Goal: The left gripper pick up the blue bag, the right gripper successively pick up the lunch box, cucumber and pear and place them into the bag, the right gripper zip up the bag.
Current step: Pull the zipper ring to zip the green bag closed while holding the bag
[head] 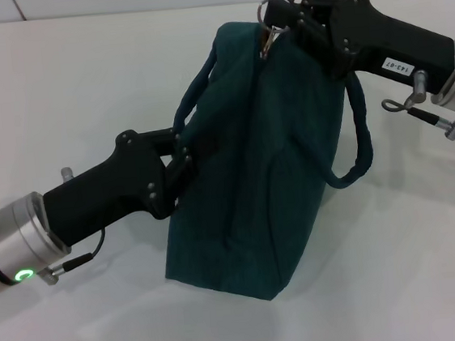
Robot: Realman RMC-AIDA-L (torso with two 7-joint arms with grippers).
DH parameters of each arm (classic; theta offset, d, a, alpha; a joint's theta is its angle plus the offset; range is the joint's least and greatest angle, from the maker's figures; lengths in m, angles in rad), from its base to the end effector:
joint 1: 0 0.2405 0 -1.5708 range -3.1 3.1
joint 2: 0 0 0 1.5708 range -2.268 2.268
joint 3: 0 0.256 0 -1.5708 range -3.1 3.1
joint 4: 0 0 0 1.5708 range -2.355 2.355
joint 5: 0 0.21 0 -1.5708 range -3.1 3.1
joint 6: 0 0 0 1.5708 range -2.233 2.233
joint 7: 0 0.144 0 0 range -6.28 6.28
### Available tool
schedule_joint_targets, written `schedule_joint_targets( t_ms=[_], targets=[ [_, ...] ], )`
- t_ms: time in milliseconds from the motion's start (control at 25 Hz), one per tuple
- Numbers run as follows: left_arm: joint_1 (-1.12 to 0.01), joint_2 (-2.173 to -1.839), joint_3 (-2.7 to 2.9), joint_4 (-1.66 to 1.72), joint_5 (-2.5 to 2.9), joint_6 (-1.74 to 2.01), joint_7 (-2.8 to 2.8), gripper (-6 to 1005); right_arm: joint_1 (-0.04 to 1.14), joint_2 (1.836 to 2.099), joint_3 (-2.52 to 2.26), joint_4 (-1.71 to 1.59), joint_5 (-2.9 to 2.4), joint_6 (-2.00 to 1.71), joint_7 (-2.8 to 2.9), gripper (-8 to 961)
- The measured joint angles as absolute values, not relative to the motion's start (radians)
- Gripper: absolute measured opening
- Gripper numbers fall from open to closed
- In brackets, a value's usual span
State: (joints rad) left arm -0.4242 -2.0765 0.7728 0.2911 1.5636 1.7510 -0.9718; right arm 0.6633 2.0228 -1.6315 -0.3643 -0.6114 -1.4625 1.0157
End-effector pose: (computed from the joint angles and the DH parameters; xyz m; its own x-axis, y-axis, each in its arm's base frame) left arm -0.2607 0.2703 -0.0216 0.5298 0.1602 0.8328 0.4268 -0.8990 -0.0985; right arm 0.1554 0.3557 -0.0293 0.4777 -0.0740 -0.8754 -0.3242 -0.9410 -0.0974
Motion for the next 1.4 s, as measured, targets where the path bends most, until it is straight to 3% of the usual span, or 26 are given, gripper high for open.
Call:
schedule_joint_targets(
  t_ms=[800, 1400],
  targets=[
    [-0.420, -2.043, 0.775, 0.293, 1.675, 1.908, -0.978, 50, 0.636, 2.019, -1.589, -0.362, -0.612, -1.361, 1.029, 11],
    [-0.408, -2.049, 0.719, 0.293, 1.655, 1.882, -0.985, 49, 0.541, 2.016, -1.583, -0.437, -0.607, -1.444, 0.980, 11]
  ],
)
